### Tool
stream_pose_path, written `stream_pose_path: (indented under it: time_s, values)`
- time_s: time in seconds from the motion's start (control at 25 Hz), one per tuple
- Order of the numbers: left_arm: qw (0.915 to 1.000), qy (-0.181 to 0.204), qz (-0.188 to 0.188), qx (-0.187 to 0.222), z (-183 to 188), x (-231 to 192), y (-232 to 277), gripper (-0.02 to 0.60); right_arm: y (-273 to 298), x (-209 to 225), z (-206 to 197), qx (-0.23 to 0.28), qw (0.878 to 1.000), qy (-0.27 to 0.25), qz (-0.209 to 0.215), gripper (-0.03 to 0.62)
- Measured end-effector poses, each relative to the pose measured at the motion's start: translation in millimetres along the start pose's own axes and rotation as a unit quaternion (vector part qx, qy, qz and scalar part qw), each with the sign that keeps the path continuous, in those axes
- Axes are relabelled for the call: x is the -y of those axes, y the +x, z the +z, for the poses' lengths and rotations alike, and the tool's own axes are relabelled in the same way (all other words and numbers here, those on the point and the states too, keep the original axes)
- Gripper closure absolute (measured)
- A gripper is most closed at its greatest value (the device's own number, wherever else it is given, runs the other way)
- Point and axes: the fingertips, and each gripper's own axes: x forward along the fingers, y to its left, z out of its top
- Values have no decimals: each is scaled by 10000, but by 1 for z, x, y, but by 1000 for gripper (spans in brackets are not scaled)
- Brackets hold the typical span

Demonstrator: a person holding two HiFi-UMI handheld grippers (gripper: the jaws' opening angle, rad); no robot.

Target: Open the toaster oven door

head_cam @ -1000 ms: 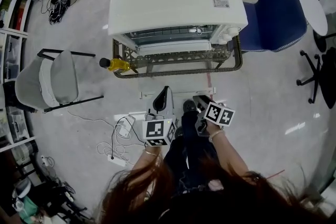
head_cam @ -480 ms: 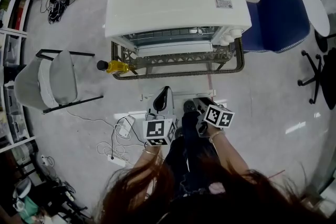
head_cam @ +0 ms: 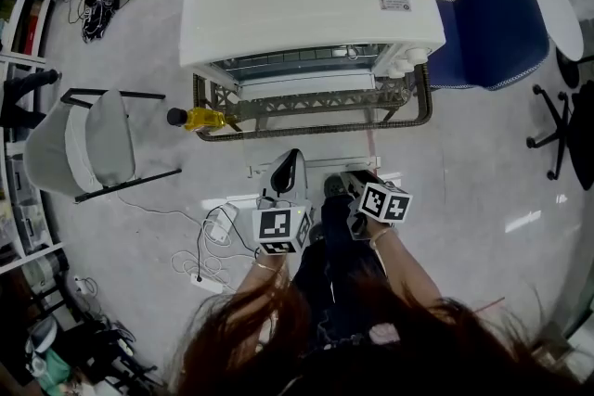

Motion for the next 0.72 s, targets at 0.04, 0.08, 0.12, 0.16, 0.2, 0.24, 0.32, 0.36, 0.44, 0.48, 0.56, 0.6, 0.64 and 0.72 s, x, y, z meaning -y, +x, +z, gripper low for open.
stream_pose_path:
  time_s: [0.04,0.08,0.12,0.16,0.2,0.24,0.32,0.36,0.44,0.48,0.56,0.6,0.64,0.72]
  values:
    - [10000,9,-7,3,0,0,1,568,1,1,-1,-17,10000,-10,-3,447]
    - [10000,19,-14,6,1,0,1,568,2,1,-2,-30,10000,-21,-7,447]
    - [10000,30,-23,8,2,0,1,568,2,1,-2,-37,10000,-34,-10,447]
    - [10000,44,-32,11,3,0,2,568,2,1,-1,-37,10000,-49,-10,447]
    - [10000,57,-40,13,4,1,2,568,1,0,-1,-35,10000,-67,-8,447]
    - [10000,69,-46,16,5,1,2,568,1,0,0,-39,10000,-88,-17,447]
    - [9999,86,-48,31,6,0,2,568,2,2,-1,-67,9998,-139,-85,448]
    - [9999,89,-46,40,6,0,2,568,3,3,-1,-80,9998,-167,-117,450]
    - [9999,93,-50,57,7,-2,1,568,5,5,-3,-101,9996,-204,-171,453]
    - [9999,98,-54,63,6,-3,1,568,6,6,-4,-106,9995,-215,-190,454]
    - [9999,109,-60,70,6,-4,0,568,9,7,-5,-112,9994,-246,-216,457]
    - [9999,113,-61,73,6,-4,0,568,10,7,-5,-114,9993,-276,-226,461]
    - [9999,117,-62,77,5,-4,-1,568,11,7,-5,-109,9992,-311,-226,462]
    - [9999,126,-62,90,5,-5,-2,568,11,6,-3,-73,9992,-345,-200,461]
